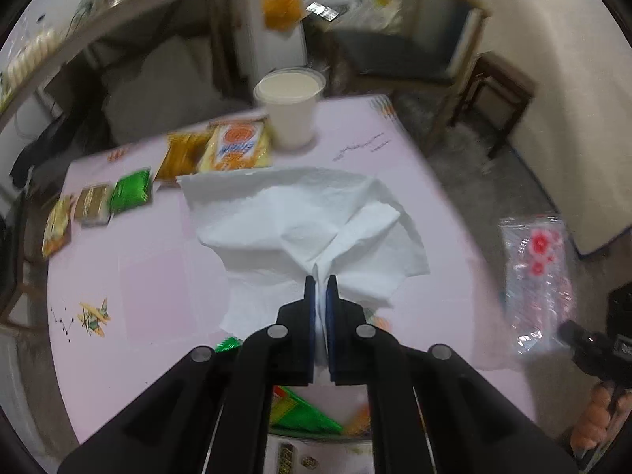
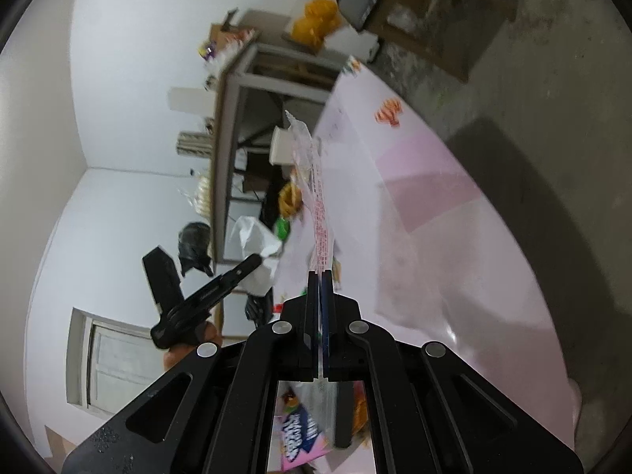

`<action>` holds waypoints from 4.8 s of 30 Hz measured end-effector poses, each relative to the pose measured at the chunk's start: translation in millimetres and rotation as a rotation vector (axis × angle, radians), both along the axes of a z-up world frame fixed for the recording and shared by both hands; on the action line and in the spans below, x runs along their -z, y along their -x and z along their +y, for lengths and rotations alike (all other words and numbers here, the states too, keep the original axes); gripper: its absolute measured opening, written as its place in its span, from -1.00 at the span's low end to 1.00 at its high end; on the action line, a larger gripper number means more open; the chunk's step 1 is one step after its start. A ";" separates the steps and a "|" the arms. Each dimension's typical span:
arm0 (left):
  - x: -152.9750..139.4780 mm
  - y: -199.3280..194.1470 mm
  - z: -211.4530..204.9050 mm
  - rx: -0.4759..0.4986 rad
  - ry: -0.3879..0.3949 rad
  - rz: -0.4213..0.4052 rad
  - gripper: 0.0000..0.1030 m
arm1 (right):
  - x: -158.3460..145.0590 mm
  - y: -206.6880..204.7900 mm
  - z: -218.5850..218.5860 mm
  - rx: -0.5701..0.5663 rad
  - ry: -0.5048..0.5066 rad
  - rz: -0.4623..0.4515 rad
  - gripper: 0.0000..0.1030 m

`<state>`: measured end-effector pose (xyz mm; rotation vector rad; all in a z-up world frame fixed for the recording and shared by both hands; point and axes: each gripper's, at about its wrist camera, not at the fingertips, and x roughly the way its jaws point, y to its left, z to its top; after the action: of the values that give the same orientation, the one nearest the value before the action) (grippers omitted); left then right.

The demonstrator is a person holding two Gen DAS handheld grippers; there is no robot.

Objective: Collect trash

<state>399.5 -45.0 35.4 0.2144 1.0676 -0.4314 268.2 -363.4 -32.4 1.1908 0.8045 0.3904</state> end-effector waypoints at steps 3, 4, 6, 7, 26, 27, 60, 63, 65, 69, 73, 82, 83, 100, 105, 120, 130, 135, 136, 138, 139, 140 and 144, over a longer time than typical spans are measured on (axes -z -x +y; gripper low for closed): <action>-25.2 25.7 -14.2 0.069 0.052 -0.020 -0.92 | -15.8 27.5 -14.0 0.054 0.008 -0.020 -1.00; -34.7 38.3 -21.6 0.104 0.077 -0.022 -0.92 | -21.0 43.0 -21.4 0.081 0.005 -0.023 -1.00; -47.4 58.9 -36.1 0.166 0.112 -0.023 -0.92 | -27.8 62.9 -30.6 0.117 0.007 -0.029 -1.00; -53.2 71.2 -44.4 0.200 0.131 -0.025 -0.92 | -32.1 78.3 -38.5 0.148 0.014 -0.033 -1.00; 53.9 219.4 -331.2 0.623 0.217 0.402 -0.90 | 40.4 273.1 -157.5 0.668 0.110 0.211 -1.00; 67.7 221.6 -347.2 0.623 0.214 0.439 -0.90 | 46.5 273.5 -162.0 0.677 0.113 0.228 -1.00; 77.9 191.3 -389.1 0.543 0.277 0.389 0.41 | 163.8 282.8 -246.6 0.868 0.177 0.458 0.09; 35.6 179.9 -349.1 0.535 0.310 0.305 0.49 | 149.0 279.4 -231.0 0.806 0.268 0.438 0.11; 9.3 172.7 -316.4 0.515 0.338 0.264 0.50 | 144.9 275.8 -220.3 0.765 0.303 0.429 0.11; -28.7 160.8 -247.9 0.450 0.359 0.181 0.56 | 131.9 257.1 -184.9 0.629 0.428 0.389 0.11; -45.3 156.2 -165.6 0.364 0.347 0.105 0.61 | 129.3 213.6 -128.9 0.398 0.647 0.366 0.11; -62.2 157.0 1.4 0.145 0.372 -0.007 0.65 | 203.8 66.8 -54.3 -0.006 0.929 0.519 0.17; -66.7 157.9 21.9 0.112 0.371 -0.040 0.66 | 218.2 52.5 -47.8 -0.048 1.000 0.557 0.19; -42.3 119.0 150.6 -0.182 0.233 -0.104 0.70 | 444.2 11.8 -31.5 -0.868 2.055 0.957 0.27; -24.3 97.4 154.7 -0.199 0.198 -0.069 0.70 | 466.8 9.5 -41.3 -1.007 2.183 0.942 0.30; -0.3 80.7 168.2 -0.288 0.184 -0.012 0.70 | 500.0 -7.9 -55.0 -1.177 2.165 0.987 0.11; 10.7 75.5 173.0 -0.309 0.158 -0.003 0.70 | 515.2 -16.8 -68.4 -1.205 2.162 0.998 -0.38; 16.1 72.0 174.5 -0.315 0.156 0.012 0.70 | 517.1 -21.0 -69.3 -1.195 2.160 0.995 -0.90; 16.5 71.3 175.1 -0.315 0.158 0.011 0.70 | 516.1 -21.6 -69.2 -1.188 2.169 0.984 -0.98; 16.1 71.7 174.6 -0.315 0.161 0.010 0.70 | 511.5 -24.5 -69.9 -1.166 2.175 0.962 -1.00; 16.6 71.6 175.1 -0.315 0.164 0.009 0.70 | 505.6 -27.5 -69.6 -1.137 2.185 0.938 -1.00; 16.8 72.0 175.7 -0.317 0.168 0.008 0.70 | 502.1 -24.7 -65.7 -1.114 2.185 0.929 -1.00; 15.8 75.0 178.9 -0.320 0.190 0.004 0.70 | 468.1 -39.5 -66.8 -0.952 2.162 0.869 -1.00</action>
<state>324.5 133.9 19.6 -0.1260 1.0365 -0.2416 307.7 -430.1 -500.5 -1.2365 1.6906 -0.3846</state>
